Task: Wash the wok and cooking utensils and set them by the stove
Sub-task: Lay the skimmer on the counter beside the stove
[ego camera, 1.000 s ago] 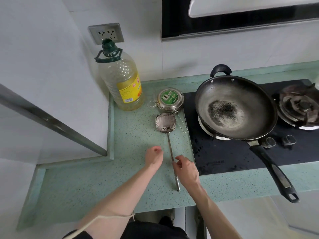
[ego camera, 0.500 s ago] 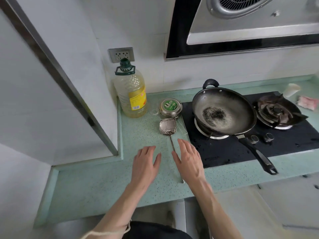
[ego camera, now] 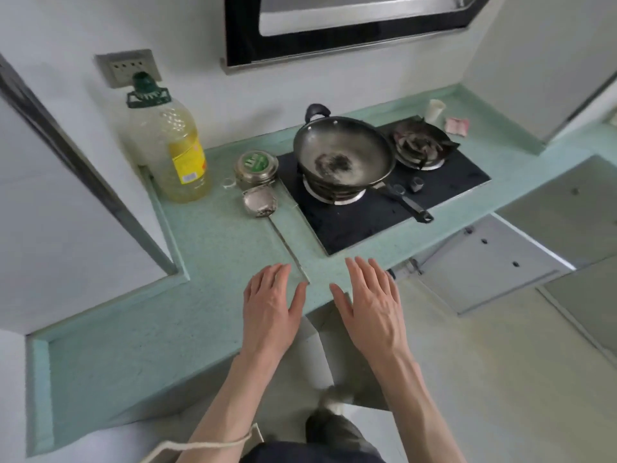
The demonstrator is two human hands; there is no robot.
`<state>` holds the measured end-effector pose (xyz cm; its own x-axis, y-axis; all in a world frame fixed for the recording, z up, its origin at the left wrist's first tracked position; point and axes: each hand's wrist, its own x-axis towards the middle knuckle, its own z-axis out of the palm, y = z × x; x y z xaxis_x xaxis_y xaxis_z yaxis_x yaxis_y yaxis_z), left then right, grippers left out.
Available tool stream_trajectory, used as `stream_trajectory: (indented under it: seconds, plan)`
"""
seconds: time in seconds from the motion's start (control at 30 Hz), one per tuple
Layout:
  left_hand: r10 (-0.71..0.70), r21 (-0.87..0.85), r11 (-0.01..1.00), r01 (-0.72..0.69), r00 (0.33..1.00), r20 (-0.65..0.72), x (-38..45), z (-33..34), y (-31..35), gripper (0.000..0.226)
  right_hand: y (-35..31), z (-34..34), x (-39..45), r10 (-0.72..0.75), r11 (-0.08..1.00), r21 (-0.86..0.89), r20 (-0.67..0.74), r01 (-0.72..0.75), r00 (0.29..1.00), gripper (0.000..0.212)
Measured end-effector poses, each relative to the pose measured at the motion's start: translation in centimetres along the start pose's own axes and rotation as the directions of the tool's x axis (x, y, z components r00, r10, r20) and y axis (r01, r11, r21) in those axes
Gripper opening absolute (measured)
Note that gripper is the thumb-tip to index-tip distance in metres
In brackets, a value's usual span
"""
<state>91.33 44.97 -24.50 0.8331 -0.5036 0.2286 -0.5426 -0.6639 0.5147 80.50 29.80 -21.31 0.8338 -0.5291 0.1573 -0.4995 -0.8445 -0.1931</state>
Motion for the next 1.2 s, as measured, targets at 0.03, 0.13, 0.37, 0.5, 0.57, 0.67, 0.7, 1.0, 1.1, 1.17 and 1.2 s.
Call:
stream_trajectory:
  seconds: [0.03,0.13,0.37,0.5,0.57,0.67,0.7,1.0,1.1,1.17,1.2]
  plan:
    - [0.020,-0.007,1.000,-0.020,1.000,0.016,-0.7,0.5,0.8,0.044,0.9,-0.5,-1.2,0.027,1.000,0.003,-0.013,-0.027,1.000,0.061]
    - [0.095,-0.009,0.995,-0.095,0.993,0.076,-2.0,1.8,3.3,0.047,3.7,-1.6,-3.7,0.131,0.991,0.045,-0.046,-0.129,0.990,0.062]
    - [0.239,-0.019,0.971,-0.239,0.959,0.154,-3.5,4.9,11.2,0.049,11.6,-3.7,-8.0,0.289,0.957,0.060,-0.079,-0.285,0.954,0.059]
    - [0.318,-0.062,0.948,-0.312,0.930,0.186,-4.0,8.2,16.6,0.053,17.3,-5.4,-9.9,0.306,0.951,0.071,-0.087,-0.300,0.948,0.061]
    - [0.344,-0.081,0.939,-0.334,0.919,0.192,-4.6,10.6,19.7,0.051,21.1,-5.8,-11.2,0.296,0.953,0.091,-0.063,-0.289,0.953,0.062]
    - [0.318,-0.092,0.948,-0.306,0.929,0.190,-6.3,13.7,24.4,0.049,27.1,-6.3,-13.3,0.260,0.958,0.123,-0.005,-0.257,0.966,0.063]
    - [0.303,-0.095,0.952,-0.290,0.935,0.184,-7.0,14.6,26.0,0.048,29.3,-6.6,-13.8,0.247,0.960,0.135,0.014,-0.246,0.969,0.063]
    - [0.159,-0.025,0.987,-0.158,0.983,0.091,-9.1,20.4,36.9,0.050,42.8,-9.6,-12.6,0.069,0.984,0.162,0.061,-0.078,0.996,0.066]
    - [0.150,0.020,0.988,-0.151,0.986,0.072,-8.2,21.2,37.9,0.049,44.3,-8.8,-10.0,0.036,0.982,0.181,0.066,-0.047,0.997,0.066]
    - [0.117,0.038,0.992,-0.120,0.991,0.069,-7.6,22.0,38.0,0.049,45.1,-7.9,-8.4,0.019,0.982,0.187,0.073,-0.032,0.997,0.067]
    - [0.103,0.038,0.994,-0.105,0.993,0.062,-7.3,22.6,38.0,0.048,45.5,-7.5,-7.5,0.011,0.981,0.191,0.066,-0.023,0.998,0.066]
